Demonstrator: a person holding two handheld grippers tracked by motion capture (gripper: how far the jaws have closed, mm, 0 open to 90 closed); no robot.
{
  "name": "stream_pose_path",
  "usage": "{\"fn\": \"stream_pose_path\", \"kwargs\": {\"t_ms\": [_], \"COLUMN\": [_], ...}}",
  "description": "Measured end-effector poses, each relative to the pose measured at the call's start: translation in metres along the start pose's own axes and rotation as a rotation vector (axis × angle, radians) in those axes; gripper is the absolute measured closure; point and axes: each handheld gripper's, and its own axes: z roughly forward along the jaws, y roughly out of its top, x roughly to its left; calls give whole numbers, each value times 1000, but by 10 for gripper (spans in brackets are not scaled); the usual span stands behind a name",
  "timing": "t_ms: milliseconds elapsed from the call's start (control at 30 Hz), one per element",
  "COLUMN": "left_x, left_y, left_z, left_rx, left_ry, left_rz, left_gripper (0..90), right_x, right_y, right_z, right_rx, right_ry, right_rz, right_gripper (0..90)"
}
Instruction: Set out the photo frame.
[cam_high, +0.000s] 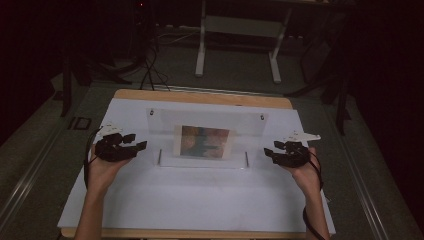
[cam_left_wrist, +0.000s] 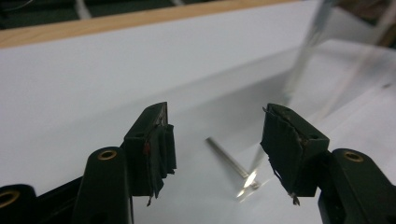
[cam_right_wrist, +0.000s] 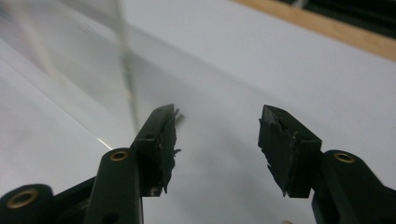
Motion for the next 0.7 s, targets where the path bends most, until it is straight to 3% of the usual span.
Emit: {"fn": "stream_pose_path", "kwargs": {"t_ms": [167,233,267,367,500,700], "left_x": [5,5,8,13,18,21], "left_y": [-10,-10,-14,-20,-29,-36], "left_z": [12,12,16,23,31,42], "left_rx": [55,55,68,82,103,152], "left_ry": [69,69,89,102,111,172], "left_rz": [6,6,8,-1,-27,-11], "left_gripper": [413,413,413,411,407,395], "right_x": [-7,-8,-8,-15,-18,-25], "right_y": [-11,-13,-13,-19,-22,-29], "right_z": [14,16,16,20,22,28], "right_rx": [72,82,82,64,72,114], "right_ry": [-52,-58,-58,-61,-75,-139], "right_rz": [8,7,7,62,76,87], "right_gripper": [459,459,458,440,423,375]}}
